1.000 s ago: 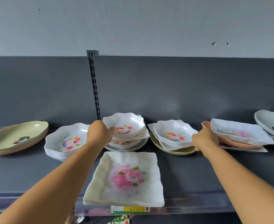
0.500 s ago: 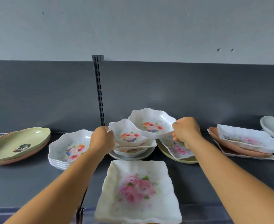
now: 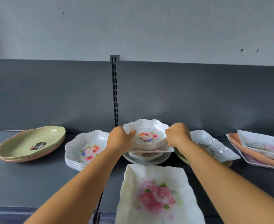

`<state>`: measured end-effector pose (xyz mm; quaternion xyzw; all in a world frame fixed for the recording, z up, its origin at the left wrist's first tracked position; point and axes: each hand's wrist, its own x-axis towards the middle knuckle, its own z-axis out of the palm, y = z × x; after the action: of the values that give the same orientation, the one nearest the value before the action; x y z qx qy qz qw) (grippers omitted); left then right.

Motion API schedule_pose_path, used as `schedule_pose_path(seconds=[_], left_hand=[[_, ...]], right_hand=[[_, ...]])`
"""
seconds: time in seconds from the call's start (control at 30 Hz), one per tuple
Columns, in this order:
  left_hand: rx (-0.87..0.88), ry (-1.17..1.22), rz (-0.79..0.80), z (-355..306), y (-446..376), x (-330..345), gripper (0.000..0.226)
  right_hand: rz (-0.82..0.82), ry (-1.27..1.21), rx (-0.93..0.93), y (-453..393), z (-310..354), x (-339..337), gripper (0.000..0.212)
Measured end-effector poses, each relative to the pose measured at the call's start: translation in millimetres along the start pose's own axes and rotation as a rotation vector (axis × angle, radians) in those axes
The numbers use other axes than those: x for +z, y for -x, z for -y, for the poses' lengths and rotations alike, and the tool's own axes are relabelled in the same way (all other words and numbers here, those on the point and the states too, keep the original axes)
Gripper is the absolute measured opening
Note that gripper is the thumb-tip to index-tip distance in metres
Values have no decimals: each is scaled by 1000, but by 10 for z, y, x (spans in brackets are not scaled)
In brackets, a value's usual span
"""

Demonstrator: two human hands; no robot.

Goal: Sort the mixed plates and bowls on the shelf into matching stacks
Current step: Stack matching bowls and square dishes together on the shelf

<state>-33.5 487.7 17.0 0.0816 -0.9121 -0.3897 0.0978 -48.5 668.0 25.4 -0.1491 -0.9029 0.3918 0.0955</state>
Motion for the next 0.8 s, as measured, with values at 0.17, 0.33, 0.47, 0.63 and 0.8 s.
schedule_pose_path(seconds=[0.17,0.33,0.47,0.63,0.8], left_hand=[[8,48,-33,64,-22,2,39],[-8,251,-60,58,12,14,32],[-9,323,-82,48,3,-5,25],[23,384,-188,179,-33,-288,20],[-25,340,-253,556,20,-722,18]], right_hand=[[16,89,-36,17,-75,16,39],[10,-5,-35,1,-140,16,31],[-19,-78,-59,39,-147,24,31],[-9,-142,-185,158,103,112,36],[91,-125,-296,396,463,393,37]])
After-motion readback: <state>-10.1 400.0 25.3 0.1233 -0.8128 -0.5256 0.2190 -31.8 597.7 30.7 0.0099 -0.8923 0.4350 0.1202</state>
